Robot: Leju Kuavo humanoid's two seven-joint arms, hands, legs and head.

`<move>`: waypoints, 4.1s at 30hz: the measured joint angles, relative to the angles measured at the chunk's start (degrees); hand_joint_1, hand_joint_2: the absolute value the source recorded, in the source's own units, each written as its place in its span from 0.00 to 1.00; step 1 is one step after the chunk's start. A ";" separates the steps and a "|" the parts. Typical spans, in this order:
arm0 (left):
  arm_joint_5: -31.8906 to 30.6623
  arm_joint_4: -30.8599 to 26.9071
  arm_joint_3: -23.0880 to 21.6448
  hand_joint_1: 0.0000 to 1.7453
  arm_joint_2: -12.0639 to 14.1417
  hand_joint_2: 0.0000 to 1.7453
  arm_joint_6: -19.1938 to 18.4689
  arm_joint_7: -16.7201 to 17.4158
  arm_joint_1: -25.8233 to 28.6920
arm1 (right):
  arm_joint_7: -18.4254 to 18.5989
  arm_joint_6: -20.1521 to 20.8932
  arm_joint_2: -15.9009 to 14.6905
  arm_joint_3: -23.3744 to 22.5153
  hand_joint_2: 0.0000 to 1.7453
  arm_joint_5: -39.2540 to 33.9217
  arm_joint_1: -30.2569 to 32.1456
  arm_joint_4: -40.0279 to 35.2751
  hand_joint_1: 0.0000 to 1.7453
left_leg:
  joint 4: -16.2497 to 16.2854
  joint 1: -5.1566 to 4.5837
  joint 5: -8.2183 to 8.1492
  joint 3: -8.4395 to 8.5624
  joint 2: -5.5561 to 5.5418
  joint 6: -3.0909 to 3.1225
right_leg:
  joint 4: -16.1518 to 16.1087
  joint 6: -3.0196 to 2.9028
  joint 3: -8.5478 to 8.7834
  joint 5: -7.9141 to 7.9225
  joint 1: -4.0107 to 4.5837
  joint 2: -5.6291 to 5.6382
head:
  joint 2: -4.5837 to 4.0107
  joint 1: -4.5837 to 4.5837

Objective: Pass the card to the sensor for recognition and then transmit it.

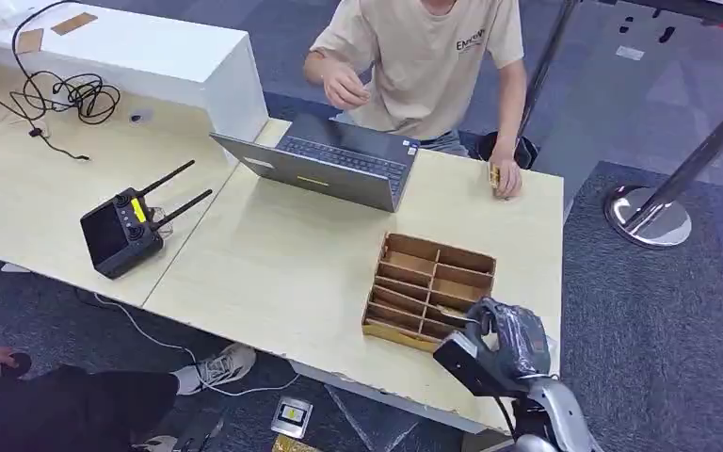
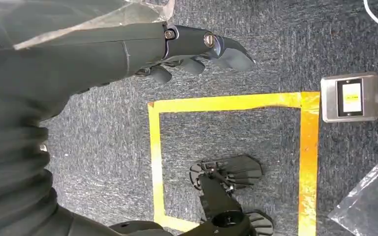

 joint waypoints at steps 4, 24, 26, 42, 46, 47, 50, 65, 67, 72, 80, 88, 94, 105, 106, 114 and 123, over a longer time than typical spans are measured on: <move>-0.04 0.00 0.00 0.00 0.00 1.00 0.02 0.00 -0.03 | 0.00 -0.44 0.22 0.00 1.00 0.26 -0.24 0.50 1.00 | 0.00 0.00 0.00 0.01 0.00 0.00 | 0.00 0.00 0.01 0.00 0.00 0.00 | 0.00 0.02; -0.79 0.00 0.00 0.00 0.00 1.00 0.57 -0.11 -0.24 | -5.64 -3.56 2.03 -1.75 1.00 -8.59 -0.75 -0.41 1.00 | 0.00 0.00 0.00 -0.02 0.00 0.00 | 0.00 0.00 -0.01 0.00 0.00 0.00 | 0.00 0.00; -0.81 0.00 0.00 0.00 0.00 1.00 0.83 -0.15 -0.27 | -6.36 -3.47 2.19 -2.14 1.00 -10.30 -0.85 -1.49 1.00 | 0.00 0.00 0.00 -0.03 0.00 0.00 | 0.00 0.00 0.00 0.00 0.00 0.00 | 0.00 0.00; -1.36 0.00 0.00 0.00 -0.02 1.00 0.68 -0.09 -0.58 | -10.12 0.40 4.90 -7.37 1.00 -18.69 -6.03 -12.92 1.00 | 0.00 0.00 0.00 -0.02 0.01 0.00 | 0.01 0.00 0.00 0.00 0.00 0.00 | 0.00 0.02; -1.68 -0.02 0.00 0.00 -0.13 1.00 0.57 -0.09 -0.78 | -10.10 1.66 5.46 -8.07 1.00 -19.26 -8.72 -14.71 1.00 | 0.00 0.00 0.00 -0.02 0.01 0.00 | 0.01 0.00 0.00 0.00 0.00 0.00 | 0.00 0.00; -1.79 -0.02 0.00 0.00 -0.18 1.00 0.48 -0.09 -0.86 | -9.90 1.96 5.55 -8.20 1.00 -19.19 -9.46 -14.93 1.00 | 0.00 0.00 0.00 -0.02 0.01 0.00 | 0.01 0.00 0.00 0.00 0.00 0.00 | 0.00 0.00; -2.16 -0.02 0.00 0.00 -0.35 0.00 0.17 0.00 -1.14 | -9.49 3.26 5.95 -8.26 1.00 -19.32 -12.68 -15.13 1.00 | 0.00 0.00 0.01 -0.02 0.01 0.00 | 0.01 0.00 0.01 0.01 0.00 0.00 | 0.00 0.00; -5.13 -0.07 -0.48 0.00 -1.40 0.00 -2.10 1.90 -3.89 | -8.90 9.36 7.39 -6.21 1.00 -14.49 -36.58 1.06 1.00 | 0.00 -0.01 0.01 -0.09 -0.05 0.00 | 0.04 0.01 -0.01 0.02 0.00 -0.02 | 0.00 -0.02; -5.25 -0.09 -0.52 0.00 -1.55 0.00 -2.25 1.90 -4.26 | -8.90 9.33 7.54 -5.64 1.00 -12.91 -39.27 4.75 1.00 | 0.00 0.00 0.01 -0.10 -0.05 0.00 | 0.04 0.01 -0.01 0.02 0.00 -0.03 | 0.00 0.00; -5.25 -0.11 -0.59 0.00 -1.81 0.00 -2.75 1.60 -4.71 | -8.28 9.29 8.41 -3.85 1.00 -8.46 -44.44 14.08 1.00 | 0.00 0.00 0.01 -0.10 -0.08 -0.01 | 0.04 0.01 -0.03 0.01 0.00 -0.03 | 0.00 0.00; -5.42 -0.11 -0.70 0.00 -1.95 0.00 -2.51 1.05 -4.93 | -6.82 9.96 9.83 -0.90 1.00 -4.03 -48.75 25.84 1.00 | 0.00 0.01 0.01 -0.09 -0.08 -0.01 | 0.04 0.00 -0.04 0.01 0.00 -0.03 | 0.00 0.00; -5.46 -0.11 -0.81 0.00 -2.10 0.00 -2.30 0.81 -4.95 | -6.77 11.95 10.84 0.98 1.00 -3.06 -49.18 32.42 1.00 | 0.01 0.00 0.01 -0.10 -0.08 -0.01 | 0.04 0.00 -0.05 0.01 0.00 -0.03 | 0.00 0.02; -5.64 -0.11 -0.83 0.00 -2.14 0.00 -2.14 0.81 -4.95 | -7.37 12.46 11.34 2.03 1.00 -2.62 -49.17 34.93 1.00 | 0.01 0.00 0.01 -0.09 -0.07 -0.01 | 0.04 0.00 -0.06 0.01 0.00 -0.03 | 0.00 0.02; -6.01 -0.11 -0.94 0.00 -2.16 0.00 -2.14 0.77 -4.95 | -8.50 11.23 12.33 3.67 1.00 -2.10 -49.11 37.53 0.00 | 0.01 0.01 0.01 -0.08 -0.06 -0.01 | 0.04 0.00 -0.06 0.01 0.00 -0.02 | 0.00 0.02; -6.05 -0.11 -0.94 0.00 -2.16 0.00 -2.14 0.77 -4.95 | -8.66 10.77 12.46 3.85 1.00 -2.19 -49.10 37.68 0.00 | 0.01 0.00 0.01 -0.08 -0.06 -0.01 | 0.04 0.00 -0.06 0.01 0.00 -0.02 | 0.00 0.02; -6.08 -0.11 -0.96 0.00 -2.16 0.00 -2.05 0.74 -4.91 | -9.62 8.79 12.59 4.11 0.00 -3.41 -49.13 37.77 0.00 | 0.02 0.00 0.01 -0.08 -0.06 -0.01 | 0.04 0.00 -0.06 0.01 0.00 -0.02 | 0.00 0.02; -5.75 -0.09 -0.96 0.00 -2.14 0.00 -1.55 0.64 -4.39 | -9.55 4.55 11.26 2.40 0.00 -6.01 -49.22 32.22 0.00 | 0.02 0.00 0.01 -0.06 -0.04 -0.01 | 0.04 0.00 -0.08 0.01 0.00 -0.02 | 0.00 0.02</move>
